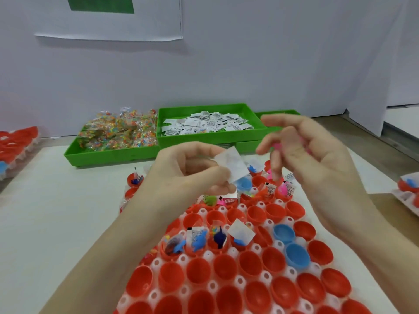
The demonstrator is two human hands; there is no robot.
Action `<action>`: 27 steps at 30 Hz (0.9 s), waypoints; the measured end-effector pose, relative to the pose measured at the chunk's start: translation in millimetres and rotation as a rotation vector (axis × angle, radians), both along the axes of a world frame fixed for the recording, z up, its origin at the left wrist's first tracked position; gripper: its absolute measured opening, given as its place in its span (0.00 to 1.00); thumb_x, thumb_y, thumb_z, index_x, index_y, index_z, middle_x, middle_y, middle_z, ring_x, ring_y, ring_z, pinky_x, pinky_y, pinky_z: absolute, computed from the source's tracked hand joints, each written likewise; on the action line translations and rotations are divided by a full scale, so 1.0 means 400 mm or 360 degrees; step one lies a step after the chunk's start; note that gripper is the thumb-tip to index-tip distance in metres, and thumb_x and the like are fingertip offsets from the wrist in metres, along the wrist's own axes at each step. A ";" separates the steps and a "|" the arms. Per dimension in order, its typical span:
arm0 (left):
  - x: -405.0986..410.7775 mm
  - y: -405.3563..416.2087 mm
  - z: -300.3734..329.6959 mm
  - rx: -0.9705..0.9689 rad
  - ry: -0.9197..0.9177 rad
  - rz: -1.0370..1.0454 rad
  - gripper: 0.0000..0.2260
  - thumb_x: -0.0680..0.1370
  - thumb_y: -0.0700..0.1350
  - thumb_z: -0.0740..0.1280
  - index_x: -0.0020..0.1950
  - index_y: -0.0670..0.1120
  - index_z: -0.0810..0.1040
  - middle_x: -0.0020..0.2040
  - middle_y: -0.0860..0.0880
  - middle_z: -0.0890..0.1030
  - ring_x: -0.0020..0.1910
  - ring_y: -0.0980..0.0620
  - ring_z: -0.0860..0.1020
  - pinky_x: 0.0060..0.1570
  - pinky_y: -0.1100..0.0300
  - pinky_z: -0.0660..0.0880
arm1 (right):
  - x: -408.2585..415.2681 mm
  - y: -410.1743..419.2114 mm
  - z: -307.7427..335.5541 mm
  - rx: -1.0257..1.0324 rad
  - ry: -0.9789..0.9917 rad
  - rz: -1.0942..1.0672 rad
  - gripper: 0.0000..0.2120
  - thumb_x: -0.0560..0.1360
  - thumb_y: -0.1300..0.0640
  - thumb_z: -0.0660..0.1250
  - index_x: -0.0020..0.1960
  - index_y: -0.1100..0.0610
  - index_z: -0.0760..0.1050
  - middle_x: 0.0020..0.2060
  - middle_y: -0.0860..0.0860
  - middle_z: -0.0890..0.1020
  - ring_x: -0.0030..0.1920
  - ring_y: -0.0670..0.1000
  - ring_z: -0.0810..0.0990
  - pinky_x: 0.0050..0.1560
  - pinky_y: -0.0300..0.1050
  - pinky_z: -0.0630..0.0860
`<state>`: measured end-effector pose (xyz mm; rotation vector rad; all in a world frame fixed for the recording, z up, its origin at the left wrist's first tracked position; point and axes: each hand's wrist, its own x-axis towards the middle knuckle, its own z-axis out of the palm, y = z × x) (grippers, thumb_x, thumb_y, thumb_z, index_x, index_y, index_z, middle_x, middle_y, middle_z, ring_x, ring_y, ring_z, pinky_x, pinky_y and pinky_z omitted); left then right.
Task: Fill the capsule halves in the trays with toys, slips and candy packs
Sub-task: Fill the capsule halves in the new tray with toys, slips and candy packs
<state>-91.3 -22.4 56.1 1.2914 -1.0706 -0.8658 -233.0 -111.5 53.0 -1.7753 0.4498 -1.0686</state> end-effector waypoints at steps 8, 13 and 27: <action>-0.003 -0.003 -0.008 0.0005 -0.0060 0.0016 0.13 0.70 0.33 0.68 0.45 0.47 0.68 0.31 0.48 0.83 0.33 0.50 0.83 0.35 0.66 0.78 | -0.003 0.009 0.017 -0.0063 -0.0060 0.0157 0.09 0.67 0.50 0.63 0.44 0.53 0.68 0.39 0.38 0.84 0.42 0.41 0.82 0.41 0.30 0.75; -0.003 0.003 -0.007 -0.0067 -0.0167 -0.0002 0.12 0.69 0.35 0.68 0.42 0.46 0.66 0.32 0.47 0.83 0.33 0.49 0.83 0.40 0.59 0.81 | -0.002 0.015 0.024 -0.0075 -0.0011 0.0184 0.09 0.58 0.55 0.71 0.39 0.51 0.82 0.34 0.44 0.84 0.31 0.44 0.82 0.34 0.32 0.77; -0.018 0.006 -0.023 -0.0113 -0.0534 -0.0199 0.18 0.73 0.30 0.64 0.41 0.51 0.62 0.31 0.50 0.80 0.32 0.49 0.82 0.36 0.60 0.79 | -0.009 0.011 0.011 -0.0889 0.0624 -0.0153 0.10 0.67 0.59 0.67 0.46 0.53 0.83 0.32 0.43 0.76 0.37 0.44 0.73 0.39 0.32 0.70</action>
